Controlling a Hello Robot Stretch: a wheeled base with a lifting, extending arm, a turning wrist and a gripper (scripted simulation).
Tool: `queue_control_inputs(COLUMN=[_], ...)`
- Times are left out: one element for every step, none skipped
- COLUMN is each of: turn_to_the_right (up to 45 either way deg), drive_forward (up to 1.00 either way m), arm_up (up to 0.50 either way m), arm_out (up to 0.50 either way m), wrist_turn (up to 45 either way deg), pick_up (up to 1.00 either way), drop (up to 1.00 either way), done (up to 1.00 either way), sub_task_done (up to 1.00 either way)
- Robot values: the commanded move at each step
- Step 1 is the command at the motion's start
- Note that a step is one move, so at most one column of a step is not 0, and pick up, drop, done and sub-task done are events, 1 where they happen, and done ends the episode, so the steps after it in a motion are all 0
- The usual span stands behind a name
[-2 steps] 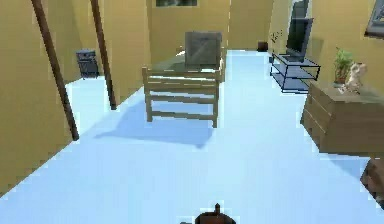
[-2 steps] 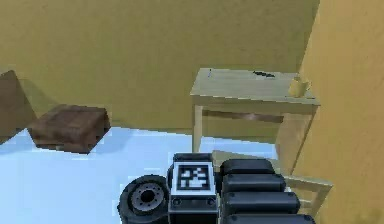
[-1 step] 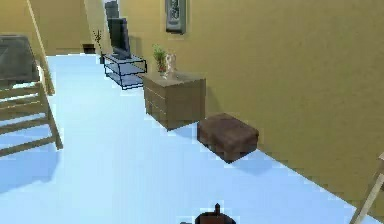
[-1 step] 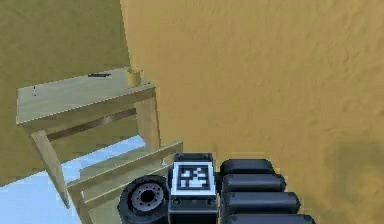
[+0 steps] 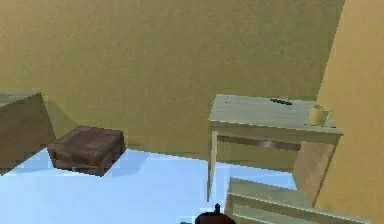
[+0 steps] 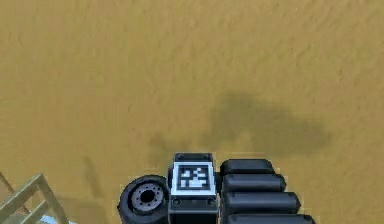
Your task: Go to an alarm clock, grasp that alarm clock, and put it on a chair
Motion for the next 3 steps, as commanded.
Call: queue_control_inputs(turn_to_the_right=[0.0,-33.0,0.0], drive_forward=[0.25,0.0,0.0], arm_up=[0.0,0.0,0.0], arm_out=[0.0,0.0,0.46], wrist_turn=[0.0,0.0,0.0], pick_up=[0.0,0.0,0.0], drop=[0.0,0.0,0.0], done=[0.0,0.0,0.0], sub_task_done=[0.0,0.0,0.0])
